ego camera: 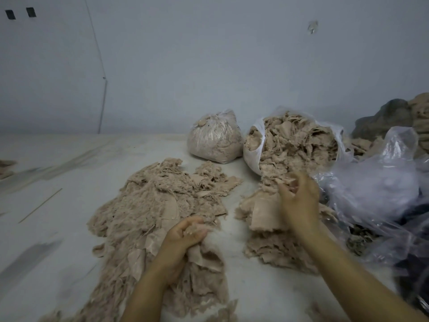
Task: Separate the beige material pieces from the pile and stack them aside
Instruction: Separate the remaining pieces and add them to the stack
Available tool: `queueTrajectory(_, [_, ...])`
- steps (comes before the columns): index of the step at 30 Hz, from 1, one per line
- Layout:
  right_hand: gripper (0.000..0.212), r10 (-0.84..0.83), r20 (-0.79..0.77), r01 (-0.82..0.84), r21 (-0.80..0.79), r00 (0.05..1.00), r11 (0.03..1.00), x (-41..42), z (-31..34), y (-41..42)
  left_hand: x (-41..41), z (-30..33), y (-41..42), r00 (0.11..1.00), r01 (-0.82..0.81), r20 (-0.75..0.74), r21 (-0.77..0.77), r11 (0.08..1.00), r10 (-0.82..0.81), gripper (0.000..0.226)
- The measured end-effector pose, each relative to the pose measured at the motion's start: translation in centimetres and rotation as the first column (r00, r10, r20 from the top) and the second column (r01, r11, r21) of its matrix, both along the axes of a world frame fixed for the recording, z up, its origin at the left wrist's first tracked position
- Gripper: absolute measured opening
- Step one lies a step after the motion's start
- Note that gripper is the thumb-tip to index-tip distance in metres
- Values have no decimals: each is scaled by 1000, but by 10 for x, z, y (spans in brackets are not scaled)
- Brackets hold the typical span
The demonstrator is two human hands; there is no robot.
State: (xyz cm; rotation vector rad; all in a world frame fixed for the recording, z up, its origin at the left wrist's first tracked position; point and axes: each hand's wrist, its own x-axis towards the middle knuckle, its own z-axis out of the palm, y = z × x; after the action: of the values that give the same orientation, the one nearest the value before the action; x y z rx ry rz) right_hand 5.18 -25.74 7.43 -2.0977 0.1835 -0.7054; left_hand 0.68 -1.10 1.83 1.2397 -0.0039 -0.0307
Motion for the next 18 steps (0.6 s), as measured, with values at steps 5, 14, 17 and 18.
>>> queueTrajectory(5, [51, 685, -308, -634, 262, 660, 728, -61, -45, 75, 0, 2, -18, 1000, -19, 20, 122, 992, 16, 31])
queueTrajectory(14, [37, 573, -125, -416, 566, 810, 712, -51, -65, 90, 0, -4, -20, 936, -351, 91, 320, 880, 340, 42])
queueTrajectory(17, [46, 601, -113, -477, 502, 791, 721, -49, -60, 87, -4, -2, -25, 992, -122, 39, 241, 963, 116, 36])
queueTrajectory(18, [46, 610, -105, -491, 494, 786, 717, -48, -58, 85, -6, -2, -27, 998, -58, 41, 231, 971, 50, 27])
